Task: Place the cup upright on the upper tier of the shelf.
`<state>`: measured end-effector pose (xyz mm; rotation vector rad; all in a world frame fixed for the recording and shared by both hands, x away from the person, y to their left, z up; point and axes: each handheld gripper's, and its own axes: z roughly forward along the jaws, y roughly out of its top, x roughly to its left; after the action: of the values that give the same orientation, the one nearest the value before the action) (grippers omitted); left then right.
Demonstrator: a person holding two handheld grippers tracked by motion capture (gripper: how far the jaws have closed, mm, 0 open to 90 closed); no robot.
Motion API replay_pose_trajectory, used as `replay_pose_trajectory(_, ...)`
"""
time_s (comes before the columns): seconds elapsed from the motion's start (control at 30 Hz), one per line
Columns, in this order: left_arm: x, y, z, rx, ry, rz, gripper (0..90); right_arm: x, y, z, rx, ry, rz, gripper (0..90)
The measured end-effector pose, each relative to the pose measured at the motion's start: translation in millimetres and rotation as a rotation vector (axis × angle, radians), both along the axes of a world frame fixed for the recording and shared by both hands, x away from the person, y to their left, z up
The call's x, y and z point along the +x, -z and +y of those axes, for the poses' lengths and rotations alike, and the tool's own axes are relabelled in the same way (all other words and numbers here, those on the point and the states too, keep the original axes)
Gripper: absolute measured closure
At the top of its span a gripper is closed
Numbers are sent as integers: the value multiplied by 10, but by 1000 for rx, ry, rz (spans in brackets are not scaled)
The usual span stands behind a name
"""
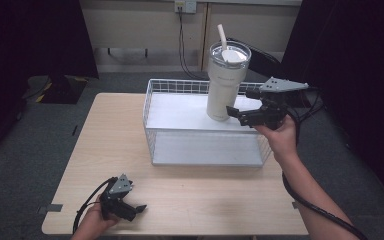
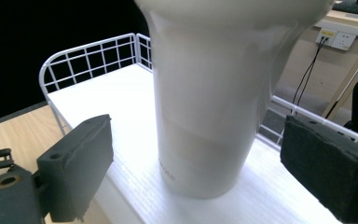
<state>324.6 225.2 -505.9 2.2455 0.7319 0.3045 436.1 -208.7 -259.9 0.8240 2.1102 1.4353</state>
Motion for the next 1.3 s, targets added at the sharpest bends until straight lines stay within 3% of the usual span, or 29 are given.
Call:
replay_pose_trajectory(0.3,-1,3,-2,-2,2,8,0,-186,96,-46,17,-41,10,91)
replay_pose_trajectory(0.7,-1,2,-1,-2,2,8,0,-476,352,-94,27,-109,38,93)
replay_pose_trajectory(0.9,-1,2,-1,-2,2,8,0,-635,596,-128,23,-140,60,93)
replay_pose_trajectory(1.0,-1,2,-1,-2,2,8,0,-691,756,-164,38,-148,86,93)
replay_pose_trajectory(1.3,-1,2,-2,-2,2,8,0,-778,1271,-219,21,-166,149,100)
